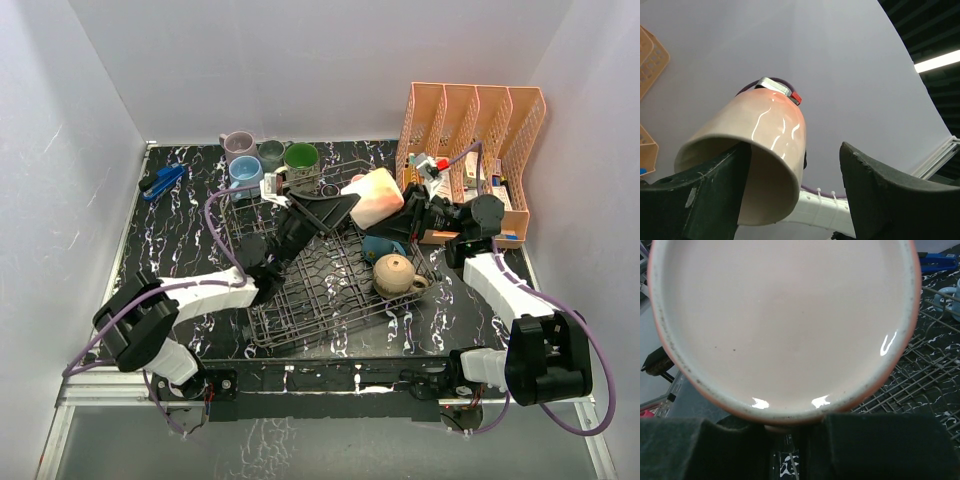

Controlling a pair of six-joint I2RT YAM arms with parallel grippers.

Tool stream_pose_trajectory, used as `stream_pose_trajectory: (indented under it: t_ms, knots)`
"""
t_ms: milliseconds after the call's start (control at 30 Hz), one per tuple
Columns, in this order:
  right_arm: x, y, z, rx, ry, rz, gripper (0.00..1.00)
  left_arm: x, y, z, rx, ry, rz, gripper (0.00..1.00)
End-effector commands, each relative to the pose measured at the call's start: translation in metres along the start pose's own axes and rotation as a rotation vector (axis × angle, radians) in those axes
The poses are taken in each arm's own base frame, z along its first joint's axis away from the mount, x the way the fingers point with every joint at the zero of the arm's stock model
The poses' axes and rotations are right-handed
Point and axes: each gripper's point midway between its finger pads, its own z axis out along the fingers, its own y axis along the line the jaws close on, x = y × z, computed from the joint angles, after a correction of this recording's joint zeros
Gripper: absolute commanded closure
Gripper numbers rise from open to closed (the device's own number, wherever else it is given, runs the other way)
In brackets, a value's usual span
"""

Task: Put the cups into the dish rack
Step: Turn the cup upside down in the dish rack.

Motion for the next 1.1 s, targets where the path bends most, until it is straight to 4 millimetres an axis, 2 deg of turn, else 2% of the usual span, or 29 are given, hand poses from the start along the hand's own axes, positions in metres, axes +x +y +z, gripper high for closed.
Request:
stream_pose_trajectory:
  t_ms: [0,33,67,200,333,400,567,867,1067]
  knots:
    - [-0.026,0.010,0.000,0.002,-0.016,-0.162,0.92,-0.041,-0.083,-0.022,0.275,-0.168,0.044,0.28]
    - [-0.024,0.009,0.000,0.004,-0.010,-0.162,0.92,-0.042,-0.081,-0.026,0.258,-0.172,0.055,0.25]
    - [-0.023,0.007,-0.001,0.006,-0.006,-0.163,0.92,-0.040,-0.070,-0.029,0.209,-0.163,0.066,0.23]
    - [-0.018,0.002,-0.002,0.016,0.011,-0.164,0.92,-0.041,-0.061,-0.046,0.107,-0.142,0.153,0.16]
    - [-0.012,-0.005,-0.002,0.027,0.034,-0.158,0.92,-0.038,-0.042,-0.067,-0.044,-0.073,0.281,0.09]
    - [-0.010,-0.008,-0.003,0.033,0.044,-0.163,0.92,-0.035,-0.025,-0.080,-0.161,-0.014,0.359,0.04]
    - [-0.007,-0.015,-0.002,0.046,0.070,-0.194,0.92,-0.044,0.007,-0.125,-0.437,0.101,0.551,0.03]
    - [0.009,-0.047,0.011,0.162,0.191,-0.337,0.92,-0.082,0.027,-0.195,-0.836,0.228,0.802,0.03]
    - [0.024,-0.073,0.018,0.277,0.285,-0.408,0.92,-0.097,0.032,-0.222,-0.972,0.237,0.856,0.03]
